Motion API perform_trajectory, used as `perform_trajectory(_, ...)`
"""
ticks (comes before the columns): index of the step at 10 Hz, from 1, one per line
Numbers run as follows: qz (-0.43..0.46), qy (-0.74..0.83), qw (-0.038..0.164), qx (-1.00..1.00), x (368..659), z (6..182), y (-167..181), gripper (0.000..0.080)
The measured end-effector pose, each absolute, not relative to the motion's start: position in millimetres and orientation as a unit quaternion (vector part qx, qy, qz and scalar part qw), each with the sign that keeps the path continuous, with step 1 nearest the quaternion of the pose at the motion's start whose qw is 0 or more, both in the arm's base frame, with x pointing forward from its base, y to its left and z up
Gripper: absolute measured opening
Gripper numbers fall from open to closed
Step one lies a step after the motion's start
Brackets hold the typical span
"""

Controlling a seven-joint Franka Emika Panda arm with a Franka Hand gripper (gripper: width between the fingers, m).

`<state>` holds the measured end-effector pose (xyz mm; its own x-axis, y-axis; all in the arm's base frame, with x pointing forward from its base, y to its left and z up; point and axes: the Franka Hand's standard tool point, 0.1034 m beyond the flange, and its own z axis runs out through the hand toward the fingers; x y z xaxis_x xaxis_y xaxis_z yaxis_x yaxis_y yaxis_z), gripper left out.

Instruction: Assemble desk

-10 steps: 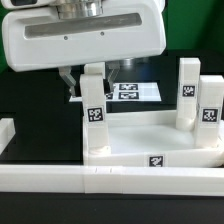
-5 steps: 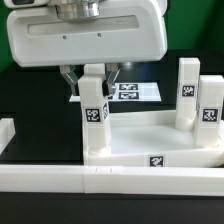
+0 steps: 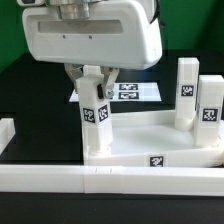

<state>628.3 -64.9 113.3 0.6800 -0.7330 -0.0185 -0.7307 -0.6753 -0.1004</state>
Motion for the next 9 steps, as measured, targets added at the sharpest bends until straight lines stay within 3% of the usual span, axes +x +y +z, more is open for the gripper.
perform_trajectory(6,0.004,0.621,0.058,-0.782,629.2,112.5,-60.4,0.029)
perform_trajectory(9,0.005,0.623,0.06,-0.78,629.1,112.2,-59.7,0.0291)
